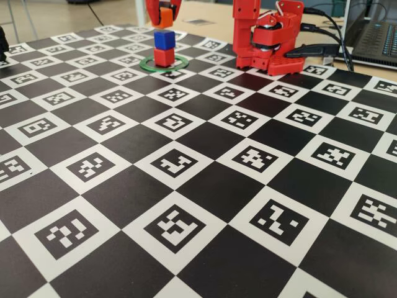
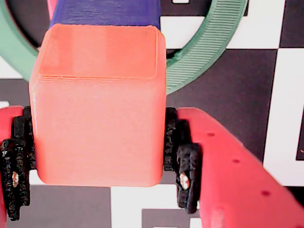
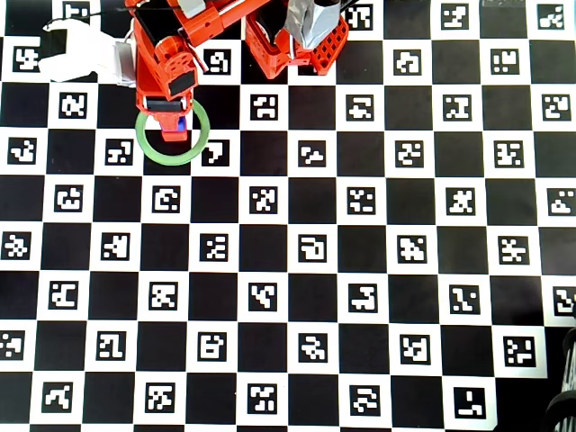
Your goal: Grab the red cube then put it in the green circle then put the blue cube on top and finally the orange cube on top
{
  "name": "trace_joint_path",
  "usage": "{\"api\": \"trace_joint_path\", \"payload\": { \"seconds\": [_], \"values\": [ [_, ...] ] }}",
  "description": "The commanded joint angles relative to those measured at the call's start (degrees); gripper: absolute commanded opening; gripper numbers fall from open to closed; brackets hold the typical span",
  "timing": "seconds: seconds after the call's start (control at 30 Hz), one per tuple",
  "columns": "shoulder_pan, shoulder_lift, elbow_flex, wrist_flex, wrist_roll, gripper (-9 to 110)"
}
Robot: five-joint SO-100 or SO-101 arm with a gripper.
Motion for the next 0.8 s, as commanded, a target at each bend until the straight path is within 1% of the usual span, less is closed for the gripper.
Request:
{"api": "trace_joint_path", "payload": {
  "seconds": [0.0, 0.77],
  "values": [
    [-0.09, 1.32, -0.53, -0.88, 0.26, 10],
    [-0.88, 1.49, 0.53, -1.76, 0.79, 10]
  ]
}}
